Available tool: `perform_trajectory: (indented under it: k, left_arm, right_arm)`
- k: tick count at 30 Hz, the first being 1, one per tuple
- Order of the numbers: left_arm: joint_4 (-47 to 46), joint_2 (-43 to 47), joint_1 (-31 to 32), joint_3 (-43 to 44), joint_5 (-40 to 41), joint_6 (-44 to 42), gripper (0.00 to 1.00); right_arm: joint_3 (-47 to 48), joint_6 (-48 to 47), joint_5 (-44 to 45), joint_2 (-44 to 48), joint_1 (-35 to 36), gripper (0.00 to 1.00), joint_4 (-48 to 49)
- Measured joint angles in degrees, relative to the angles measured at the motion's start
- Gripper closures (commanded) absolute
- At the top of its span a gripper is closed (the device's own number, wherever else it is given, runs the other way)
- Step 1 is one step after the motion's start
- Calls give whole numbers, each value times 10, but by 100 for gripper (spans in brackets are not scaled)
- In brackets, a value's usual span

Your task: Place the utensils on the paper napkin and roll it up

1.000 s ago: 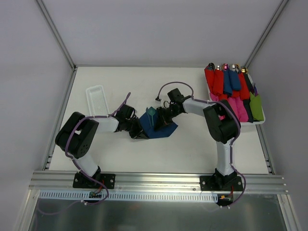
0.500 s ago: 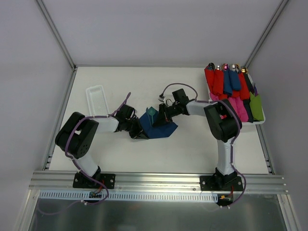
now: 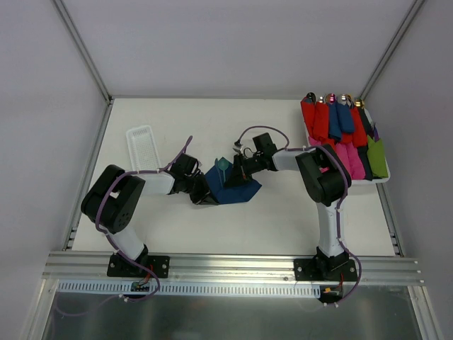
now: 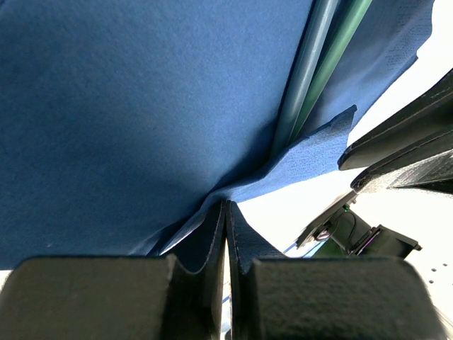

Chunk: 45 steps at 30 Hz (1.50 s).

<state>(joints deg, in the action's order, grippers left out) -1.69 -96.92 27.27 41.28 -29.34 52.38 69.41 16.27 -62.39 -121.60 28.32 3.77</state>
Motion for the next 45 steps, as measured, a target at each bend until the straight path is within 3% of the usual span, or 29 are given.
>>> perform_trajectory:
  k: [27, 36, 45]
  left_arm:
    - [0, 0, 0, 0, -1, -5, 99]
    - [27, 61, 0, 0, 35, -27, 70]
    - [23, 212, -8, -12, 90, -22, 56]
  right_arm:
    - [26, -50, 32, -28, 8, 85, -68]
    - [29, -63, 49, -32, 8, 87, -91]
    - [37, -63, 49, -36, 8, 87, -101]
